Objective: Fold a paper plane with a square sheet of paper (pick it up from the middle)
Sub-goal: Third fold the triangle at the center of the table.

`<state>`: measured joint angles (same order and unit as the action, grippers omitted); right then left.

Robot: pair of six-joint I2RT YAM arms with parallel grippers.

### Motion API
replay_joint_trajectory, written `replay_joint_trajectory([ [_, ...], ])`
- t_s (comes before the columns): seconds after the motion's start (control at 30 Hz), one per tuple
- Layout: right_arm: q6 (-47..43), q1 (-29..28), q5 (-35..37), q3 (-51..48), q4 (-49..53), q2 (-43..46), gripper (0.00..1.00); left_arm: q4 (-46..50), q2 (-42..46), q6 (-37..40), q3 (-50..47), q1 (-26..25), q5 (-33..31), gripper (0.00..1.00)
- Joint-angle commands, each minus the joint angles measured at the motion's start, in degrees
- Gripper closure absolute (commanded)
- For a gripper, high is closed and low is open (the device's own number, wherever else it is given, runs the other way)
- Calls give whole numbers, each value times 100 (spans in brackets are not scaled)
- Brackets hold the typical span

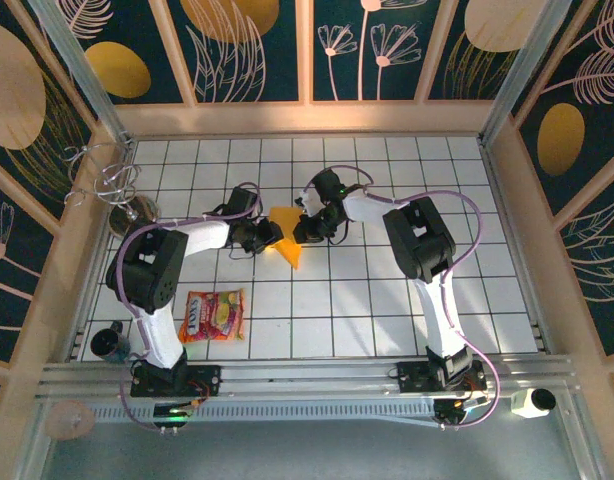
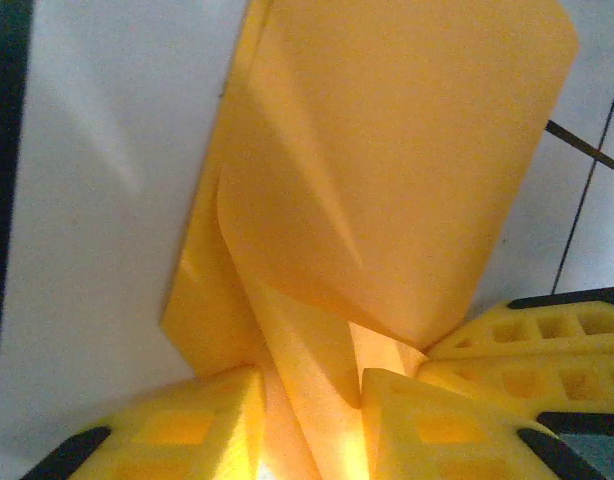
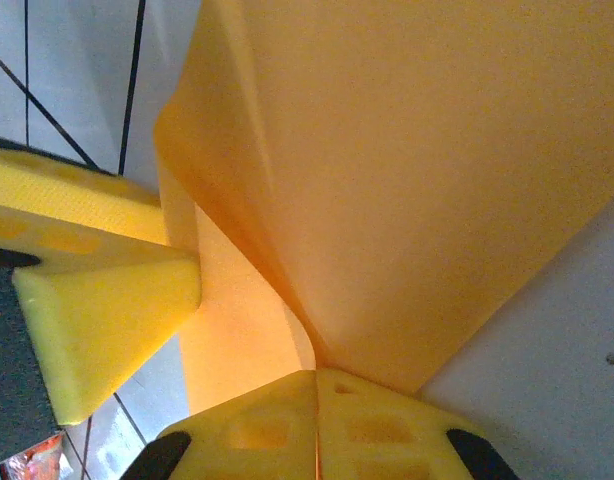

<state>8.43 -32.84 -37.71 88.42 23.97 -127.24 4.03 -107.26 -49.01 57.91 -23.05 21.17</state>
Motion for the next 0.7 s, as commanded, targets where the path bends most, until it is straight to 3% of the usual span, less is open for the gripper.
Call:
replay_joint_trajectory([
  [0.0,313,-3,-161,-255,-398,302,87,-157,-82,-242,-183,-15,-154,73],
  [0.17,1176,58,-245,-897,-1312,748,70,-402,-105,-478,-459,-15,-146,77],
  [0.43,2446,17,-243,-1926,-2568,1188,69,-673,-58,-755,-678,-15,-170,78],
  [0.67,2589,-21,-176,-2065,-2743,1148,73,-759,-62,-829,-728,-17,-105,78],
])
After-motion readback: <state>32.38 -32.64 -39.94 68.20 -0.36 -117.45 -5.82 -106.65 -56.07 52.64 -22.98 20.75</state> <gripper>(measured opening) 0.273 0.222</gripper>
